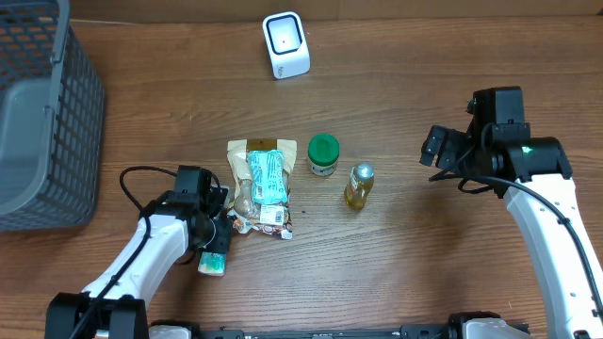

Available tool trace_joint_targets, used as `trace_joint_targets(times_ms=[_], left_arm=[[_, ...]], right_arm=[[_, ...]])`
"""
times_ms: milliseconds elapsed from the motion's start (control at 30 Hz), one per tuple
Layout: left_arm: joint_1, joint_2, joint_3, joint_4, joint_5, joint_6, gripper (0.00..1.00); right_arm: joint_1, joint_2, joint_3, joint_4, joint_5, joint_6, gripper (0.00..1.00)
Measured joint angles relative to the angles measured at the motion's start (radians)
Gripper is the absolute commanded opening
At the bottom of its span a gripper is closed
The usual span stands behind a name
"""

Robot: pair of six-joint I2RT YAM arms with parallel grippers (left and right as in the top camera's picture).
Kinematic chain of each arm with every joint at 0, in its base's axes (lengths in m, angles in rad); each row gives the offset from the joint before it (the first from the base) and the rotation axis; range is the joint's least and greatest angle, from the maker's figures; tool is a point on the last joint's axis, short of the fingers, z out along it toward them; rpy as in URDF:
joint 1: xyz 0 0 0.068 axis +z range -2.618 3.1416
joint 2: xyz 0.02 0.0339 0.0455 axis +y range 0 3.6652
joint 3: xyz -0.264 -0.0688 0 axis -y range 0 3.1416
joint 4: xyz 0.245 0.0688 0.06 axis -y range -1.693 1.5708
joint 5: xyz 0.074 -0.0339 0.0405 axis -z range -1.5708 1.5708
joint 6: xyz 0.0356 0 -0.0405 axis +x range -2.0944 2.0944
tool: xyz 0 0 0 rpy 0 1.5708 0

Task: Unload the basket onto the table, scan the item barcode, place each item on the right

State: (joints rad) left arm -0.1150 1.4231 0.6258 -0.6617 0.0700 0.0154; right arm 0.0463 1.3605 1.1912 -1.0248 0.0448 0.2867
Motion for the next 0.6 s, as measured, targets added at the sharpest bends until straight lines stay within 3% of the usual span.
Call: trace_joint_targets(times_ms=[233,600], left_arm=[[0.013,0.017,0.087,0.026,-0.082,-0.009,0.42],[0.032,0.027,0.151,0.383,-0.24,-0.008,0.41]], right_arm=[[0.0,0.0,0.0,-0.001,0.0,0.0,1.0],[0.0,0.0,0.0,0.0,0.0,0.0,1.0]])
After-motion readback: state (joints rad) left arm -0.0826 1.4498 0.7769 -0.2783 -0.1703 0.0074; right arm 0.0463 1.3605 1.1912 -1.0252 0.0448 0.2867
